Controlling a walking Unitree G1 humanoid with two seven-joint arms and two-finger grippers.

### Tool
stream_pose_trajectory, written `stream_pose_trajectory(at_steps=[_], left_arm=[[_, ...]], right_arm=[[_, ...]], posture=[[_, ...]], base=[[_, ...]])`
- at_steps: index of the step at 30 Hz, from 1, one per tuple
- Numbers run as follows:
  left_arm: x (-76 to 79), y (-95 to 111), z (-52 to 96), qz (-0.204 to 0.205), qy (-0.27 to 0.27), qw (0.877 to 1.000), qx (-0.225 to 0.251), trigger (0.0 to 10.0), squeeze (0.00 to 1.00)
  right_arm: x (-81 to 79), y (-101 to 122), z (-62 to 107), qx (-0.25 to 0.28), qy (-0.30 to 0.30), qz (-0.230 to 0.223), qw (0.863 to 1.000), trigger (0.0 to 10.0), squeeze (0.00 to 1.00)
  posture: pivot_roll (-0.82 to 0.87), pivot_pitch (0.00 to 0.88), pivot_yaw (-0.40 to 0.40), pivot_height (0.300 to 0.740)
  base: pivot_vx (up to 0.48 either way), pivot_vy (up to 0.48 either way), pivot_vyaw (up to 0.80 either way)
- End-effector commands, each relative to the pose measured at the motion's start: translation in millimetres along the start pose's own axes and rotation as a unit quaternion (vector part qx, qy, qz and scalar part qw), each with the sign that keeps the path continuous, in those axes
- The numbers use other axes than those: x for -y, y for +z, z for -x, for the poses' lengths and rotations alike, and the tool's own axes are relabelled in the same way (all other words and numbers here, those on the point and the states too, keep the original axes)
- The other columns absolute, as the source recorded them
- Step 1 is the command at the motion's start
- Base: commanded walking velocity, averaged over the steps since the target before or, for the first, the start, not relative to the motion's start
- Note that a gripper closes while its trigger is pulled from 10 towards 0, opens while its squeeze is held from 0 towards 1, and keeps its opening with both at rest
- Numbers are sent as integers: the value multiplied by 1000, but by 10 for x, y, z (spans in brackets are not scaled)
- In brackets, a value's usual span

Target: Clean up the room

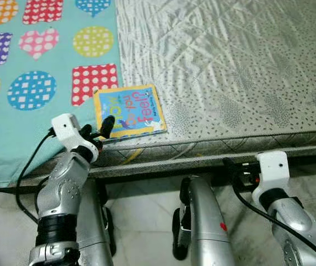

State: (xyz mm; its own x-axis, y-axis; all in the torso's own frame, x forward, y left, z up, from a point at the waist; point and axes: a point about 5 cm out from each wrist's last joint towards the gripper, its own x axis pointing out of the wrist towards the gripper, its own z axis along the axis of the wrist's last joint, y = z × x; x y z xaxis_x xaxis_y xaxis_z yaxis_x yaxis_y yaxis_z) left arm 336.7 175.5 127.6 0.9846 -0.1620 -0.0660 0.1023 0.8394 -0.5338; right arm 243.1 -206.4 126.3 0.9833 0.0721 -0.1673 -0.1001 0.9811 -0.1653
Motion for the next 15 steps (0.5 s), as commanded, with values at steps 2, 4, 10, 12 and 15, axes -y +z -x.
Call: stream_pose_trajectory(at_steps=[2,4,10,12,15], left_arm=[[-54,-95,-7,13,1,1000,-20,10000,0],[-33,-127,-49,15,-7,999,-28,10000,0],[-44,-214,-40,28,-10,999,-44,10000,0],[-59,-232,-16,30,-12,998,-47,10000,0],[-121,-257,19,26,-12,998,-56,10000,0]], right_arm=[[39,-20,73,-10,-5,3,1000,10000,0],[52,-10,79,-11,-6,5,1000,10000,0],[77,19,58,-9,-9,8,1000,10000,0],[76,20,54,-9,-10,8,1000,10000,0],[70,21,48,-9,-9,8,1000,10000,0]], posture=[[-198,418,-60,543],[-200,419,-61,543],[-198,414,-59,543],[-194,414,-59,543],[-192,413,-60,543]], base=[[0,0,0],[0,0,0],[0,0,0],[0,0,0],[0,0,0]])
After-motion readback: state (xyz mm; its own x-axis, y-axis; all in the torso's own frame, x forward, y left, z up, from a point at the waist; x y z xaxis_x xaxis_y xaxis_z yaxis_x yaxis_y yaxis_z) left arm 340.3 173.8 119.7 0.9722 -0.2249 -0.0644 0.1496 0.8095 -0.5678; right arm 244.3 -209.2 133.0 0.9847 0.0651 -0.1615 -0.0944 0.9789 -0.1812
